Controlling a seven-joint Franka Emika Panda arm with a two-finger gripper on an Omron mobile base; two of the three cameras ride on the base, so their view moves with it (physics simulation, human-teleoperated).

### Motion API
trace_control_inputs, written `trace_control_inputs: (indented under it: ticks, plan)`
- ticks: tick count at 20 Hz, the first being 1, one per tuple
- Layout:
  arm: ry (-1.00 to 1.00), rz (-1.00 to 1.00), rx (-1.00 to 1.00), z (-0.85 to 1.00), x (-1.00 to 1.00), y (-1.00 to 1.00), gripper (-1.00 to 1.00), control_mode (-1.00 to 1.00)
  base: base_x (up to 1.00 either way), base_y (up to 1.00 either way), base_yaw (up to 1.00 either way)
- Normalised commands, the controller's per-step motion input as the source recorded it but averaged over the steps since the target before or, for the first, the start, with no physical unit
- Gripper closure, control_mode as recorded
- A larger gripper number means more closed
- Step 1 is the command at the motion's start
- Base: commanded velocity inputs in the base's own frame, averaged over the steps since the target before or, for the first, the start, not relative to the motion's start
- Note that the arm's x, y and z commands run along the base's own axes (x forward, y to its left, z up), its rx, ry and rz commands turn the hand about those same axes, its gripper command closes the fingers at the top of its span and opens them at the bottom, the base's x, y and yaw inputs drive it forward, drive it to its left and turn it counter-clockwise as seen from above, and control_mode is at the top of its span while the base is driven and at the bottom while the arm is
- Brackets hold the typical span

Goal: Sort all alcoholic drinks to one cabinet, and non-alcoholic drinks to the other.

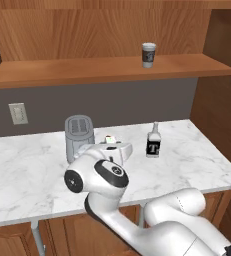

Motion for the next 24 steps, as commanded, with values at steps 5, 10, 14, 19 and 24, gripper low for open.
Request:
trace_control_inputs:
  ticks: [5, 10, 14, 19, 24]
  plan:
    - [0.0, 0.0, 0.0, 0.82, -0.24, -0.15, 1.0, -1.0, 0.0, 0.0, 0.0]
    - [-0.01, 0.0, 0.02, 0.69, -0.01, -0.07, 1.0, -1.0, 0.0, 0.0, 0.0]
    - [0.0, 0.0, 0.02, 0.69, 0.0, -0.03, 1.0, -1.0, 0.0, 0.0, 0.0]
    - [0.0, 0.0, 0.02, 0.65, 0.0, 0.0, 1.0, -1.0, 0.0, 0.0, 0.0]
    - [0.0, 0.0, 0.02, 0.61, 0.0, 0.0, 1.0, -1.0, 0.0, 0.0, 0.0]
